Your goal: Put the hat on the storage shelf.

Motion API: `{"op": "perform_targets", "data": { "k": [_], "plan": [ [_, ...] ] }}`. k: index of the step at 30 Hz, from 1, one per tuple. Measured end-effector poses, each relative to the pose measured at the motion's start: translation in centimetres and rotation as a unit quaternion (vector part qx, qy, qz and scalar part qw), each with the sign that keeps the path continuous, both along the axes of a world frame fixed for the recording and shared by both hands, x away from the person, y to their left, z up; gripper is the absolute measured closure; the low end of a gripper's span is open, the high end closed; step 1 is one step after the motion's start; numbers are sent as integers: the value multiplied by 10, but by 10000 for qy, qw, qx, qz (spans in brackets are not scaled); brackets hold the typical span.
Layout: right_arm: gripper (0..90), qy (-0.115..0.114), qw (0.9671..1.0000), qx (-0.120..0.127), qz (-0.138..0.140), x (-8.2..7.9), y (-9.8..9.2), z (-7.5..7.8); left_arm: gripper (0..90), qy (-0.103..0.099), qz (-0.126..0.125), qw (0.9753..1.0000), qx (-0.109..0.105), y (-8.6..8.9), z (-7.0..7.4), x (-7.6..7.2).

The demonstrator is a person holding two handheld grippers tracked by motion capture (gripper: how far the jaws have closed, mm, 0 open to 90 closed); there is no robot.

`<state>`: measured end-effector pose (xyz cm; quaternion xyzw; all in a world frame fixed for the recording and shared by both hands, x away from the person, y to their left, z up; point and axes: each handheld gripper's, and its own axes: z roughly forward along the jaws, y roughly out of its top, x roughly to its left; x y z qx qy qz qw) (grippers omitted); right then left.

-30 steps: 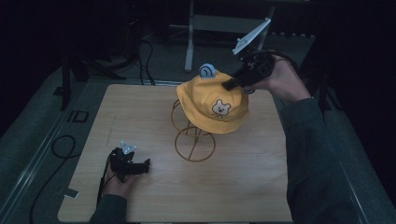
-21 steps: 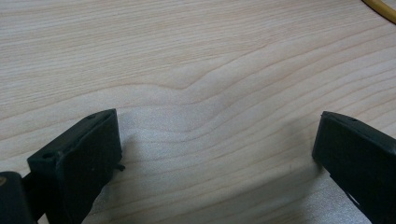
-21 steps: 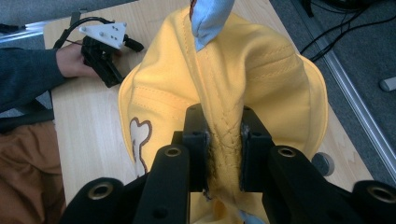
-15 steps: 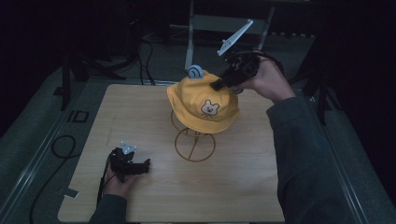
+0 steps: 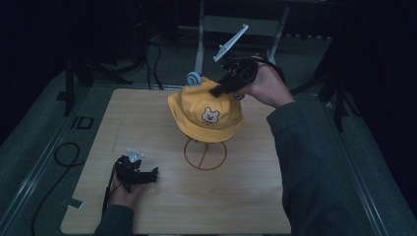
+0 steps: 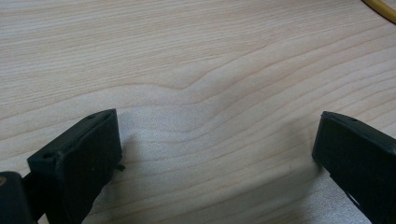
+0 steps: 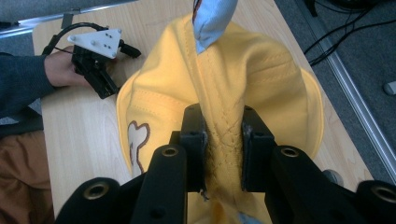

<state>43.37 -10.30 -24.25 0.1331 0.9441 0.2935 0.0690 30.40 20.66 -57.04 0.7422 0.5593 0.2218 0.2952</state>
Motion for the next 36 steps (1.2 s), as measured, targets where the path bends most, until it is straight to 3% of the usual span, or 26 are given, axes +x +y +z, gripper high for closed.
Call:
{"op": "perform_targets", "data": {
  "k": [3, 7, 15, 25, 28, 36],
  "plan": [
    [735, 8, 10000, 13, 9, 1, 4, -2, 12, -4, 6, 10000, -6, 0, 0, 0],
    [643, -87, 9999, 8, -146, 3, 9, -7, 12, -6, 2, 10000, 3, 0, 0, 0],
    [554, -41, 9999, -27, -101, 2, 15, -11, 12, -8, 4, 10000, 0, 0, 0, 0],
    [535, 25, 9999, -8, -159, 4, 4, -16, 12, -7, 4, 10000, -1, 0, 0, 0],
    [527, 48, 9997, -105, -201, 4, 1, -19, 12, -8, 5, 10000, -3, 0, 0, 0],
    [432, -53, 9997, -128, -221, -1, -5, -14, 12, -7, 6, 10000, -3, 0, 0, 0]
  ]
}}
